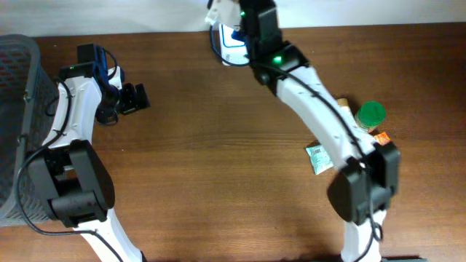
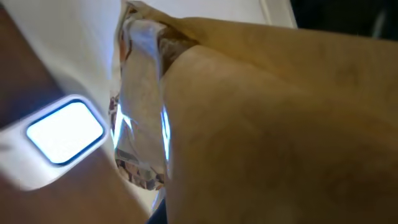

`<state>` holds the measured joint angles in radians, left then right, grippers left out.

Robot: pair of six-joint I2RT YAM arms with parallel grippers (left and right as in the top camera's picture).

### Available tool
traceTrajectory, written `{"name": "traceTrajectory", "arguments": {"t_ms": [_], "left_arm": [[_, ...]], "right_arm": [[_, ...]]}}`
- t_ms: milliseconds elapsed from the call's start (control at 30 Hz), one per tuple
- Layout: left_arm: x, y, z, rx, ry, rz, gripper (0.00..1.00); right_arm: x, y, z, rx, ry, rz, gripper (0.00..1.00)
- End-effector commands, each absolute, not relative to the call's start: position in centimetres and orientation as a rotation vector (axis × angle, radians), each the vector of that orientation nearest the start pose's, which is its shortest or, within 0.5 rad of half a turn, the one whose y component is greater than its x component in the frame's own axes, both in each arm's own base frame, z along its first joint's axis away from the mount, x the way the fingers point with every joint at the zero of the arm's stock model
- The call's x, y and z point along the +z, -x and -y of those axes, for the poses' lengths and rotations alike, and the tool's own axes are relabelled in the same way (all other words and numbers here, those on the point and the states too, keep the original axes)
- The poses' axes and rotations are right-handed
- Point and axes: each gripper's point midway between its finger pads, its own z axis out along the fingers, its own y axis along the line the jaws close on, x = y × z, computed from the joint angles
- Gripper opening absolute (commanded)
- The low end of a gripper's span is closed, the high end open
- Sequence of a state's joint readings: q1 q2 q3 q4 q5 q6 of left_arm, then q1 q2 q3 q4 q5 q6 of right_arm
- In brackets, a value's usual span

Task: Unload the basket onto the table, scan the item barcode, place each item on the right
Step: 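Carry the rice bag right and drop it onto the item pile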

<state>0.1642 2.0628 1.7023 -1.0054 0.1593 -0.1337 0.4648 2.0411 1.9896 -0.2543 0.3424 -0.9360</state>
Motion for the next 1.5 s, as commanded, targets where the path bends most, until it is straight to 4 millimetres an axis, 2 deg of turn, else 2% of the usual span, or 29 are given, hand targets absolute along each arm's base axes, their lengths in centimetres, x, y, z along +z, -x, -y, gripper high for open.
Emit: {"name": "traceTrajectory", "arguments": {"t_ms": [0,133,233,300,400,467,533,633,700,800,900,1000,1200,1233,1467], "left_arm": [[9.2,-44.7,-4.8,-0.218,0.393,-2.860,0.99],[9.2,-44.7,-4.8,-0.219,0.393,-2.860,0.99],[9.2,-44.7,-4.8,-0.219,0.393,-2.860,0.99],[9.2,-44.7,-4.8,-0.218,0.393,-2.860,0.99],[9.2,-44.7,-4.8,-0.219,0.393,-2.860,0.99],[9.2,-44.7,-4.8,-0.219,0.393,-2.860,0.99],[9.2,-44.7,-4.8,-0.219,0.393,-2.860,0.99],[9.2,-44.7,-4.8,-0.219,0.393,-2.860,0.99],[9.2,-44.7,-4.8,-0.218,0.393,-2.860,0.99],[9.2,-44.7,-4.8,-0.219,0.393,-2.860,0.99],[9.2,-44.7,-4.8,-0.218,0.393,-2.860,0.99],[9.2,-44.7,-4.8,-0.218,0.393,-2.860,0.99],[9.2,-44.7,-4.8,-0.219,0.393,-2.860,0.99],[9.2,-44.7,-4.8,-0.219,0.393,-2.860,0.99],[9.2,-44.7,-4.8,-0.219,0.393,-2.860,0.99]], "right_arm": [[38.4,-53.1,-20.6,-0.337,0.692,-1.722,0.04],[38.4,-48.7,-20.3,-0.035,0.576,-1.892,0.04],[37.9,-45.9,-18.4,0.097,0.456,-2.031,0.04],[36.5,-44.0,-15.6,0.128,0.342,-2.163,0.04],[34.4,-43.0,-11.7,0.100,0.201,-2.300,0.04],[32.1,-42.3,-7.4,0.068,0.014,-2.425,0.04],[30.4,-41.8,-4.3,0.039,-0.123,-2.505,0.04],[26.8,-40.3,1.4,-0.032,-0.359,-2.656,0.04],[24.6,-39.3,4.1,-0.064,-0.493,-2.740,0.04],[21.6,-37.9,6.6,-0.100,-0.604,-2.867,0.04],[19.9,-36.7,8.0,-0.116,-0.678,-2.948,0.04],[19.5,-36.0,8.8,-0.129,-0.712,-2.974,0.06],[19.5,-35.4,9.0,-0.137,-0.685,-3.004,0.47],[19.5,-35.4,9.0,-0.138,-0.686,-3.005,0.50],[19.6,-35.3,9.3,-0.166,-0.685,-3.001,0.52]]}}
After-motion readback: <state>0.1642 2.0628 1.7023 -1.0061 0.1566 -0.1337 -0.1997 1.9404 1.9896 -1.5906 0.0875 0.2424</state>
